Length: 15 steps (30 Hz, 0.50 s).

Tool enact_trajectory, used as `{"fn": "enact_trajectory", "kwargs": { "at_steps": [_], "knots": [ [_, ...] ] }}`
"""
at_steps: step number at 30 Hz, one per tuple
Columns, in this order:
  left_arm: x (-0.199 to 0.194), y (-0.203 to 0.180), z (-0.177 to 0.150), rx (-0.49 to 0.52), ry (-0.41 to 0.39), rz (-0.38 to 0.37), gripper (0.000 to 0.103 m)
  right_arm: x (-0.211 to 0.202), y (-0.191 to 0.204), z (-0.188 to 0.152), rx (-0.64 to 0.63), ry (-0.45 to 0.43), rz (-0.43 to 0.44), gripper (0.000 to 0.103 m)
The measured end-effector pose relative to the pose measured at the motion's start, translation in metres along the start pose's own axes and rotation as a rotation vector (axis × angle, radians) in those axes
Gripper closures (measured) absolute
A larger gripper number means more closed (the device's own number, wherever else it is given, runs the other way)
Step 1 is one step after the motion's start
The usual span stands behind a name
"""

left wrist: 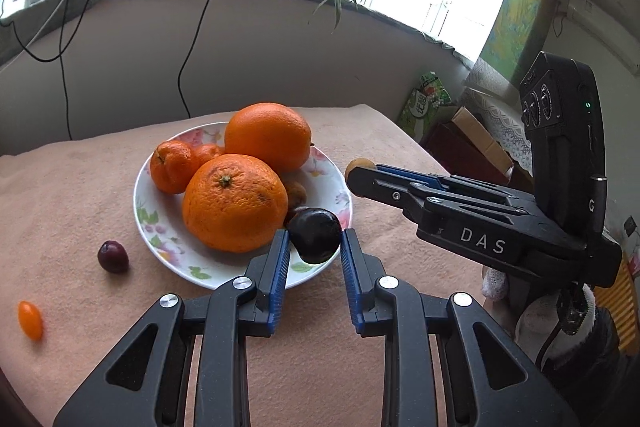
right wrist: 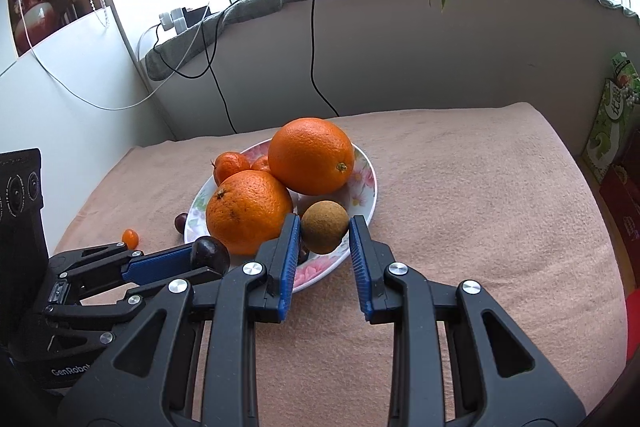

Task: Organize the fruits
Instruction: 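Carry the dark plum and the brown kiwi over the floral plate with both tools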

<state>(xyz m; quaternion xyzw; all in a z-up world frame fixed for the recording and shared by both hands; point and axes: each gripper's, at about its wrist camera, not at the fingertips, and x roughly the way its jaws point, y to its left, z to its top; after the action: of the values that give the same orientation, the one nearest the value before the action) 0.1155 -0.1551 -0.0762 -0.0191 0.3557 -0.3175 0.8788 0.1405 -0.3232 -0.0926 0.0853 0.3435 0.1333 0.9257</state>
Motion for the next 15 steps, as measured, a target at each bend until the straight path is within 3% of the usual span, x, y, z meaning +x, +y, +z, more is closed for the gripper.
{"fn": "enact_trajectory", "kwargs": {
  "at_steps": [15],
  "knots": [
    [0.017, -0.013, 0.005, 0.041, 0.012, 0.03, 0.078, 0.017, -0.01, 0.005, 0.01, 0.026, 0.009, 0.076]
  ]
}}
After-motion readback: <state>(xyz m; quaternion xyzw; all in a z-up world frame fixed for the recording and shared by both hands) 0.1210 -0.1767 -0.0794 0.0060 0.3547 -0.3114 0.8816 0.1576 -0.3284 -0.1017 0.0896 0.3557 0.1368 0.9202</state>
